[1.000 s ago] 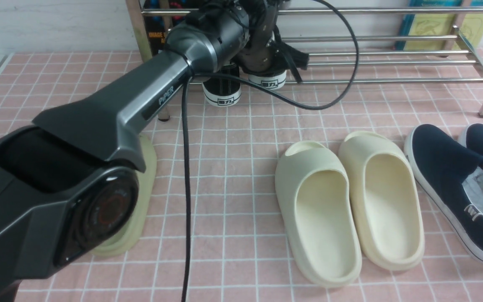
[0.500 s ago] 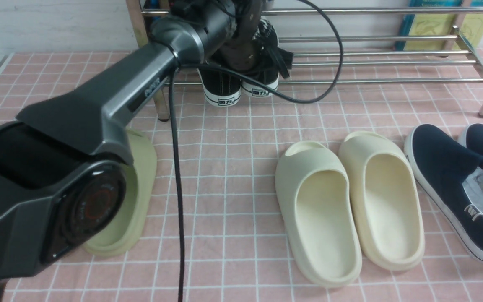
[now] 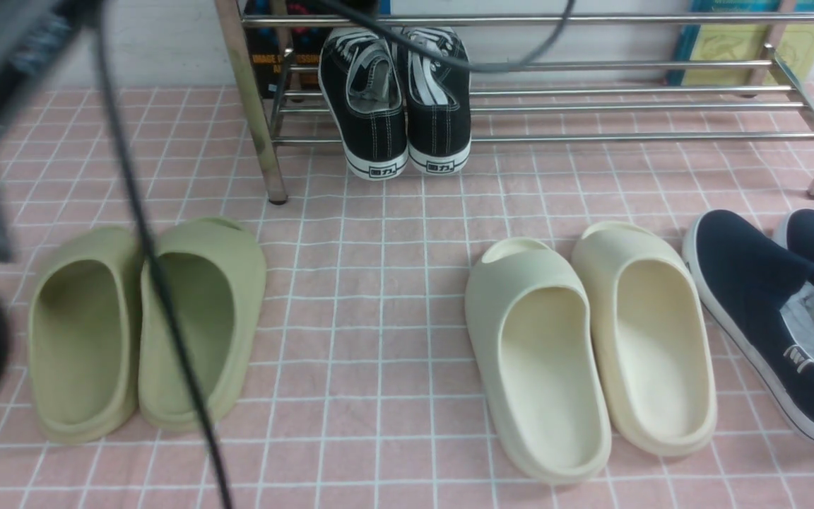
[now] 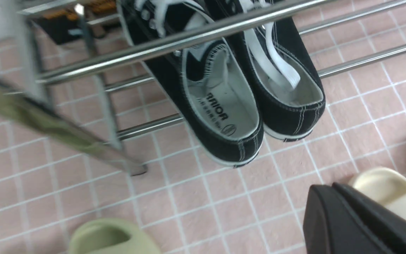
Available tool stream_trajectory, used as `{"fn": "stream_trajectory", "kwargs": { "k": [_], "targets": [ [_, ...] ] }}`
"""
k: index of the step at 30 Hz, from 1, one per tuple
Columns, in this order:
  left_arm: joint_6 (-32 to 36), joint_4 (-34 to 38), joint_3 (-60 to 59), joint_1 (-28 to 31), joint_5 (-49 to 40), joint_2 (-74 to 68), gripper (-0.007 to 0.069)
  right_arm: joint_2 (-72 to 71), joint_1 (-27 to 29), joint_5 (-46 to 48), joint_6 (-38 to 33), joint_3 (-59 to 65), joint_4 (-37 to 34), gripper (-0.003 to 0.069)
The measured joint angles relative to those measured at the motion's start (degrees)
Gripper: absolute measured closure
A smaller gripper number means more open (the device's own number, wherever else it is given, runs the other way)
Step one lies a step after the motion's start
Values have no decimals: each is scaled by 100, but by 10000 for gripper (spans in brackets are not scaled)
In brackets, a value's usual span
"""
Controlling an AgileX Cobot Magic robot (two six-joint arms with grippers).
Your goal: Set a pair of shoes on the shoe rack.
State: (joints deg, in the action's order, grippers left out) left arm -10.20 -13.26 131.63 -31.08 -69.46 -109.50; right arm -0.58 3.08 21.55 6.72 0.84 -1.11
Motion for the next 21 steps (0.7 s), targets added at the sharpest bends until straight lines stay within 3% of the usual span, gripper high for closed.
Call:
{"fn": "stream_trajectory", "kwargs": {
  "k": [4, 9, 15, 21],
  "targets": [
    [52, -283, -146, 0, -126, 864, 602, 0, 0, 0, 0, 0, 0, 419],
    [52, -467, -1169, 0, -126, 2097, 601, 0, 0, 0, 0, 0, 0, 419],
    [-169, -471, -3573, 0, 167, 3953, 593, 0, 0, 0, 0, 0, 0, 419],
    [-776, -464, -5954, 0, 1179, 5717, 591, 0, 0, 0, 0, 0, 0, 419]
  ]
}}
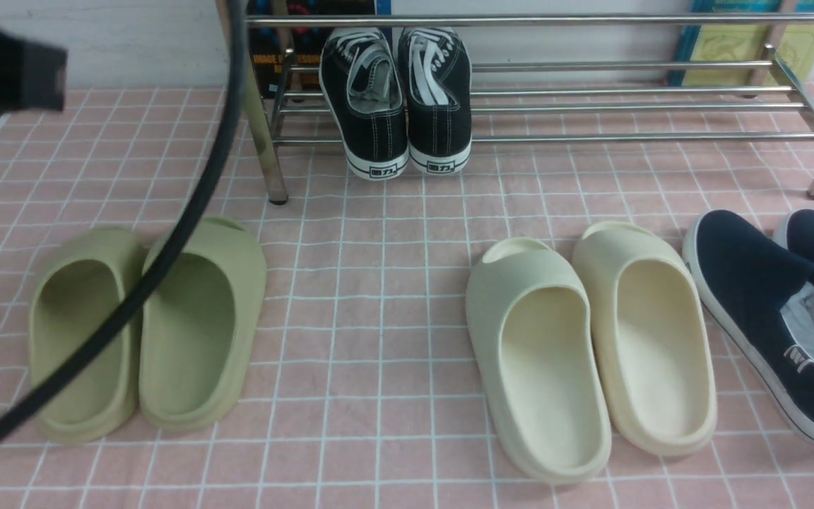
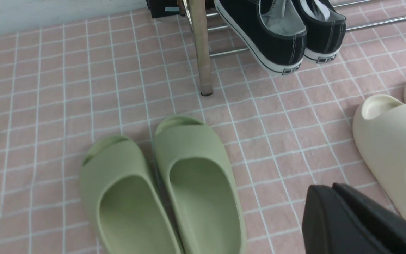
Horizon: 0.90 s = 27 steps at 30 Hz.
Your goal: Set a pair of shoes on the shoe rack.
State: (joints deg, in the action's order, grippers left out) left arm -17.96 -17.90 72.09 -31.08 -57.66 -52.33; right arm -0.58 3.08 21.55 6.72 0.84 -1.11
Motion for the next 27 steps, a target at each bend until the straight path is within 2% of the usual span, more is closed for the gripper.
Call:
{"fn": "stream_trajectory", "kwargs": {
  "k": [5, 13, 18, 22, 23, 25, 27],
  "targets": [
    [-582, -137, -818, 0, 16, 961, 596, 0, 0, 0, 0, 0, 0, 419],
    [-517, -459, -1423, 0, 42, 1901, 606, 0, 0, 0, 0, 0, 0, 419],
    [-458, -528, -2556, 430, 1307, 2598, 606, 0, 0, 0, 0, 0, 0, 419],
    [170, 1, -4095, 1690, 3406, 3420, 606, 0, 0, 0, 0, 0, 0, 419],
    [170, 37, -4168, 1749, 3406, 3490, 606, 0, 0, 0, 0, 0, 0, 419],
    [754, 490, -5077, 2425, 4449, 3887, 606, 0, 0, 0, 0, 0, 0, 419],
    [1027, 638, -5460, 2774, 4876, 4068, 606, 0, 0, 0, 0, 0, 0, 419]
  ]
}}
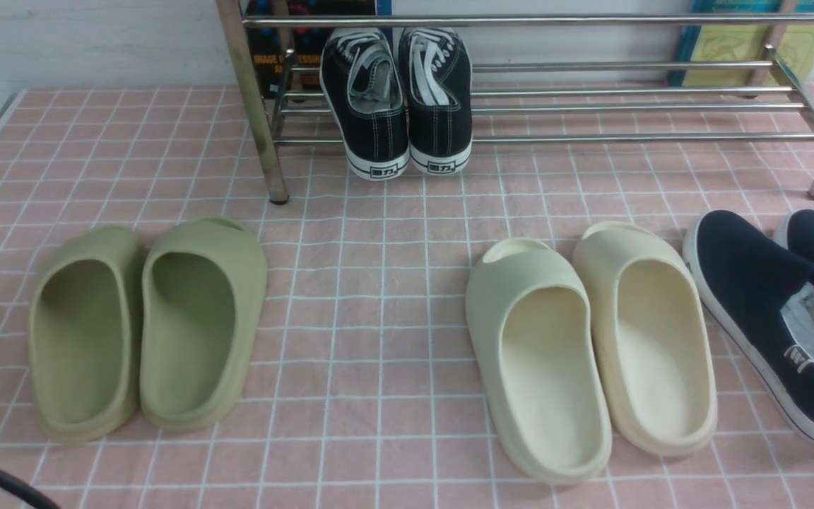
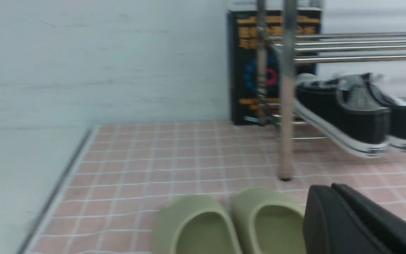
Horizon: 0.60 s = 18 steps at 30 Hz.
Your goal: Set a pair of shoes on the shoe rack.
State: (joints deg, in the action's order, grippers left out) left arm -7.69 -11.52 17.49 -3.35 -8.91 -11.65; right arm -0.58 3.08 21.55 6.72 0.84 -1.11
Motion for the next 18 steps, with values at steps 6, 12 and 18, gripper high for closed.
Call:
{"fn": "stream_trajectory", "kwargs": {
  "k": [6, 12, 18],
  "targets": [
    [179, 186, -1407, 713, 293, 1038, 606, 0, 0, 0, 0, 0, 0, 419],
    [91, 322, -1902, 708, -233, 1225, 606, 0, 0, 0, 0, 0, 0, 419],
    [-110, 327, -1915, 580, -692, 1230, 606, 0, 0, 0, 5, 0, 0, 419]
  ]
}}
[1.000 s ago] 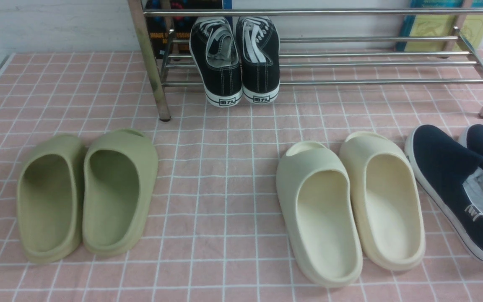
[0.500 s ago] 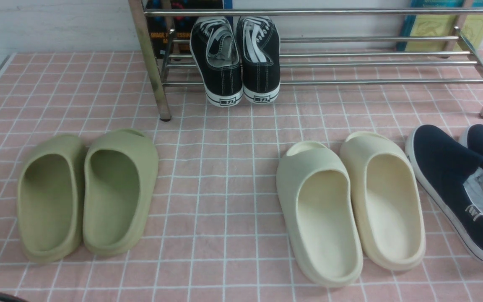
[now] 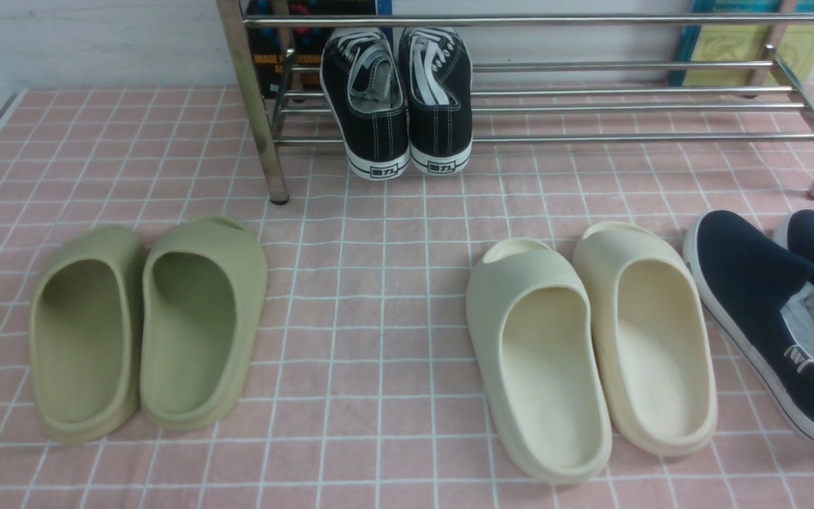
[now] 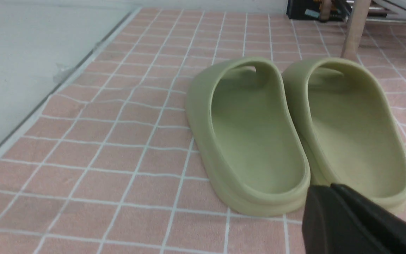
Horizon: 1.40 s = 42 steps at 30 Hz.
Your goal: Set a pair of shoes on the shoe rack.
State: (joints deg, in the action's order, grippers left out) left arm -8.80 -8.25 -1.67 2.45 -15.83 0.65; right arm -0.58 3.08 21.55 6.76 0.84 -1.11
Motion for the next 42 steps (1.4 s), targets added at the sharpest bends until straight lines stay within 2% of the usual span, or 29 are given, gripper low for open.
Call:
{"fn": "stream_trajectory", "kwargs": {
  "k": [10, 17, 42],
  "targets": [
    [12, 5, 14, -13, -463, 0, 606, 0, 0, 0, 0, 0, 0, 419],
    [73, 5, 18, -418, -474, 0, 606, 0, 0, 0, 0, 0, 0, 419],
    [73, 10, 20, -411, -491, 0, 601, 0, 0, 0, 0, 0, 0, 419]
  ]
}}
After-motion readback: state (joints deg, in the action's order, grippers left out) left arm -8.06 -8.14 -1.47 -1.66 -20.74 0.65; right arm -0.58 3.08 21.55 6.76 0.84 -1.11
